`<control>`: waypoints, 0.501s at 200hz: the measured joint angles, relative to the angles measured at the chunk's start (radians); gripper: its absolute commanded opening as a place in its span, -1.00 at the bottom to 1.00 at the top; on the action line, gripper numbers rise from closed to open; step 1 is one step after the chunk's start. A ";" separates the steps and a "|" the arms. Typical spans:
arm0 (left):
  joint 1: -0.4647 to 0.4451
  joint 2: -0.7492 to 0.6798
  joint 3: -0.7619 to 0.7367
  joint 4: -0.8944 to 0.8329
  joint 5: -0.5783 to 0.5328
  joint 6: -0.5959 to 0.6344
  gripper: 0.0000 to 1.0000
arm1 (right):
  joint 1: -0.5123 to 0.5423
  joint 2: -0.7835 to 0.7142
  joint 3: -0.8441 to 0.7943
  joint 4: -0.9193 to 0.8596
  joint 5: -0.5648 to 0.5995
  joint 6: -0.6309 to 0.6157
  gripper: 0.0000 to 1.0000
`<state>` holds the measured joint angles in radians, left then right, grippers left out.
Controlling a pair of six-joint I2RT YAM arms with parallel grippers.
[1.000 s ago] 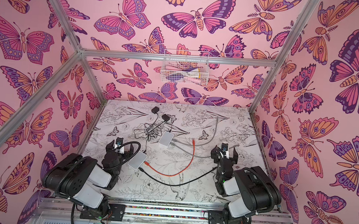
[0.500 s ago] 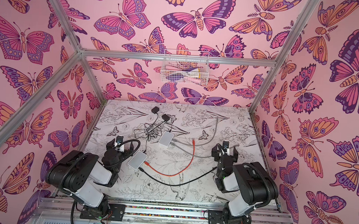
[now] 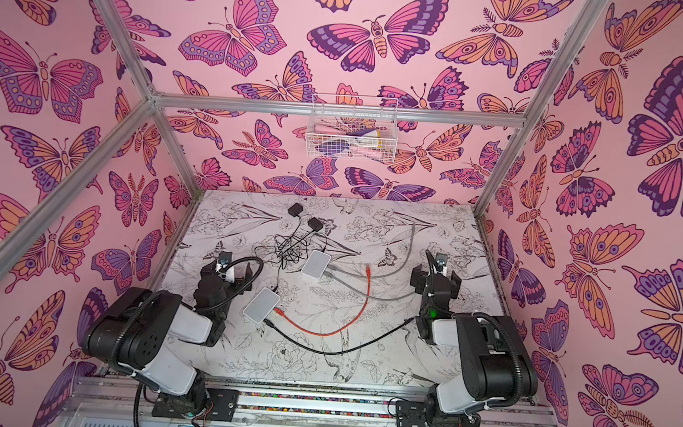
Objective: Insert the plug into the switch port
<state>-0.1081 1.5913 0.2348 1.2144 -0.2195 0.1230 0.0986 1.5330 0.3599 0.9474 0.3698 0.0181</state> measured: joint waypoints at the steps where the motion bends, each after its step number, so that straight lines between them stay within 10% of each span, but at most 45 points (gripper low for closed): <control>1: 0.002 -0.001 0.003 -0.006 0.000 -0.002 0.99 | 0.000 0.000 0.000 -0.002 0.000 0.001 0.97; 100: 0.100 -0.023 0.123 -0.270 0.075 -0.106 0.99 | 0.000 0.000 0.000 -0.047 -0.013 0.012 0.97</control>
<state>-0.0086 1.5681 0.3576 0.9447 -0.1444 0.0174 0.0986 1.5330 0.3599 0.9001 0.3565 0.0299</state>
